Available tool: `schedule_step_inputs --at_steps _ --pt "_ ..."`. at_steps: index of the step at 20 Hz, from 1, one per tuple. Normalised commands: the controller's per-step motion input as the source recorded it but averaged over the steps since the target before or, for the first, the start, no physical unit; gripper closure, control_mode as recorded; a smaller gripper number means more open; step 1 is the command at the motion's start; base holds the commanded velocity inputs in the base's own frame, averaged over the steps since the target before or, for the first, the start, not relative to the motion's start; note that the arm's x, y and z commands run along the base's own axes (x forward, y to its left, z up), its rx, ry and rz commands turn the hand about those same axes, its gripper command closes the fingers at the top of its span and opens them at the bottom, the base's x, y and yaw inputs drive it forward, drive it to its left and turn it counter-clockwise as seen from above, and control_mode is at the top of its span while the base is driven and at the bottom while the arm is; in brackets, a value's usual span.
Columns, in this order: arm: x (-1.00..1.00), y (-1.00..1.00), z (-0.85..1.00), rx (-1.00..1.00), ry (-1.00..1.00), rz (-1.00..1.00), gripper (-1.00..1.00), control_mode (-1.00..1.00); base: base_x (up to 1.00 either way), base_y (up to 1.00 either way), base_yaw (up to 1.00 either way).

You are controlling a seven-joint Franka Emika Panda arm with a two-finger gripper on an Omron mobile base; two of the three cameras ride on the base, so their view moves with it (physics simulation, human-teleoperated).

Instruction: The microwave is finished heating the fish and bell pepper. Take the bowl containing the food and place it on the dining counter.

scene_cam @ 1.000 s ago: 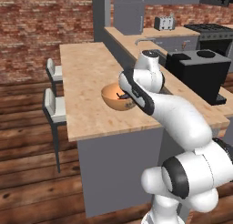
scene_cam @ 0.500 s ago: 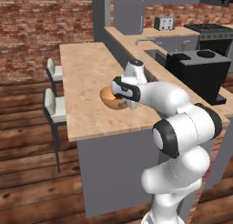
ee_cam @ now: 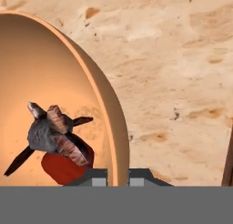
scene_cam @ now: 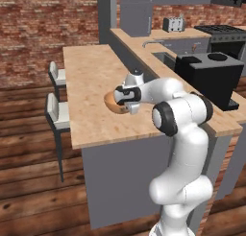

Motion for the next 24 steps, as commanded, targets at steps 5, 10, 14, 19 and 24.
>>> schedule_step_inputs --at_steps 5,10,14,19,24 --pt "0.79 0.00 -0.27 0.00 0.00 0.00 1.00 -1.00 0.00 0.00 0.00" --pt "0.34 -0.02 -0.23 0.00 0.00 0.00 1.00 -1.00 0.00 0.00 0.00" --pt "0.00 -0.04 -0.25 0.00 0.00 0.00 -1.00 -1.00 0.00 0.00 0.00" --pt "-0.17 -0.12 0.01 0.04 -0.02 -0.01 -1.00 -1.00 0.00 0.00 0.00" --pt "-0.81 -0.08 0.54 0.11 -0.12 -0.05 -1.00 -1.00 0.00 0.00 0.00"
